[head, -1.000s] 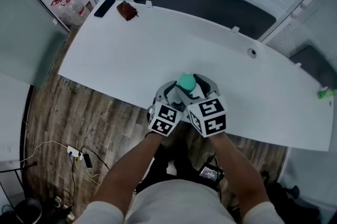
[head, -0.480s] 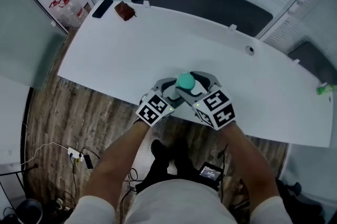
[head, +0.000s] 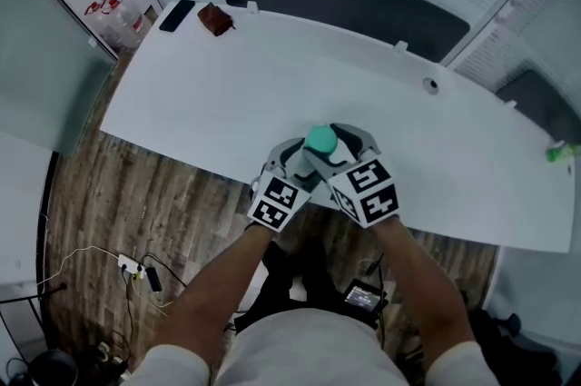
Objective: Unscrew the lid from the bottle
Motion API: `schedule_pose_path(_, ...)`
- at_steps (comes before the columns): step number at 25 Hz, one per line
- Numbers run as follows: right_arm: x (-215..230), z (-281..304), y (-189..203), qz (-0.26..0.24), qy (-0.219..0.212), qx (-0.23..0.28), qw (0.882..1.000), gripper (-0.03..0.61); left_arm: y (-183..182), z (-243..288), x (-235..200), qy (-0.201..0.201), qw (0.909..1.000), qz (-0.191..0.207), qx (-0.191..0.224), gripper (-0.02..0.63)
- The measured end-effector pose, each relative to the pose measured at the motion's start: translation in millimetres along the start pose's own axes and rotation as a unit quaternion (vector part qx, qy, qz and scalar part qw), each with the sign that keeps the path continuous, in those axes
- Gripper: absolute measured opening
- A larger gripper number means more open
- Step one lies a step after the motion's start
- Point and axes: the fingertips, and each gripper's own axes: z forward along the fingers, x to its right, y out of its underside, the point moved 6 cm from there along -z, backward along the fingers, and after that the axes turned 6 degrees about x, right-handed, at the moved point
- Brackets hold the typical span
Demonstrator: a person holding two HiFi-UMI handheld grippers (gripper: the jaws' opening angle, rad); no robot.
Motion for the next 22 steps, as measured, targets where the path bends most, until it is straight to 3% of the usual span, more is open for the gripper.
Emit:
schedule_pose_path(4,-3.1,-1.1,2.3,0.022,0.050,0.007,0.998,0.288,-0.6,6.9,4.2,-0.050,0.9987,-0.009,-0.005,0.298)
schedule_pose_path(7,-2.7,0.5,1.9,0.028,0.068,0.008,0.997,0.288,-0.9,10.2,2.9,-0.054,0.9984,-0.014,-0.007,0.299)
schedule_pose_path(22,3.2,-5.0,3.7,-0.034,-0.044,-0.008,0.998,0.288,1.0,9.5,-3.2,0.075,0.9971,0.011,-0.013,0.299)
